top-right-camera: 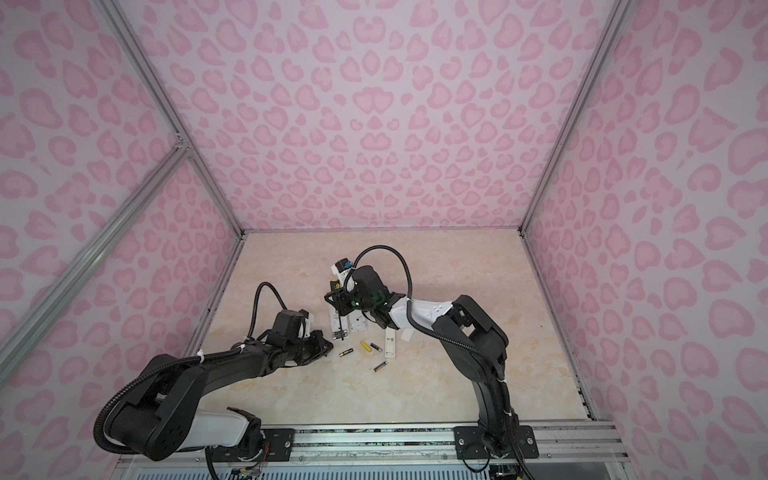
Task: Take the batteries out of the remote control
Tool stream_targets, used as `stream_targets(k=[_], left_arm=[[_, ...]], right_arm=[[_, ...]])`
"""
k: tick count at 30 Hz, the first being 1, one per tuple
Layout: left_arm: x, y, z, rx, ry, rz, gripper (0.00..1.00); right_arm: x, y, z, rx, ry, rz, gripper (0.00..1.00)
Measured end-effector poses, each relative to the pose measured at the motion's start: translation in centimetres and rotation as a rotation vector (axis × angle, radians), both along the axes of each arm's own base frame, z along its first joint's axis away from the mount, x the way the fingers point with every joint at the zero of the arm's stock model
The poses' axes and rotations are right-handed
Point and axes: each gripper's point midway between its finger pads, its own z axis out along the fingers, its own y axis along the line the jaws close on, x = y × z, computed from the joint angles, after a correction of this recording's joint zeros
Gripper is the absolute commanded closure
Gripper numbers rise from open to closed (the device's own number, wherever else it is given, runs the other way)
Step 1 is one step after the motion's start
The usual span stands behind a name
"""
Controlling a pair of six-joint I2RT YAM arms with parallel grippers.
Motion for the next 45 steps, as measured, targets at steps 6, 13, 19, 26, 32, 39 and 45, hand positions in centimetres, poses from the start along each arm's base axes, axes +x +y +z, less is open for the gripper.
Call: stream_targets(k=[6,13,19,26,32,39,45], left_arm=[[0.0,0.1,0.0,0.003,-0.001,0.003,0.93],[-0.1,0.1,0.0,0.003,-0.002,0.003,0.93],[-0.3,0.2,0.1,0.008,0.002,0.004,0.93],[-0.6,0.8,0.6,0.026,0.004,0.018,0.93],[-0.5,1.4,1.3,0.029,-0.010,0.034,0.92],[0.4,1.8,2.6,0.027,-0.036,0.049,0.90],[1.0,2.0,3.3,0.031,-0.048,0.050,0.85]], right_arm=[[1.4,1.0,1.0,0.023,-0.041,-0.013,1.00],[2.0,1.7,0.1,0.016,-0.045,-0.014,1.00],[1.4,1.6,-1.0,-0.001,-0.031,-0.008,1.00],[-0.5,1.1,-0.2,-0.011,-0.047,0.009,1.00],[-1.2,0.1,-1.3,-0.046,-0.037,0.003,1.00],[-0.8,-1.4,-1.5,-0.067,-0.042,-0.032,1.00],[0.8,-3.4,-1.6,-0.075,-0.037,-0.082,1.00]])
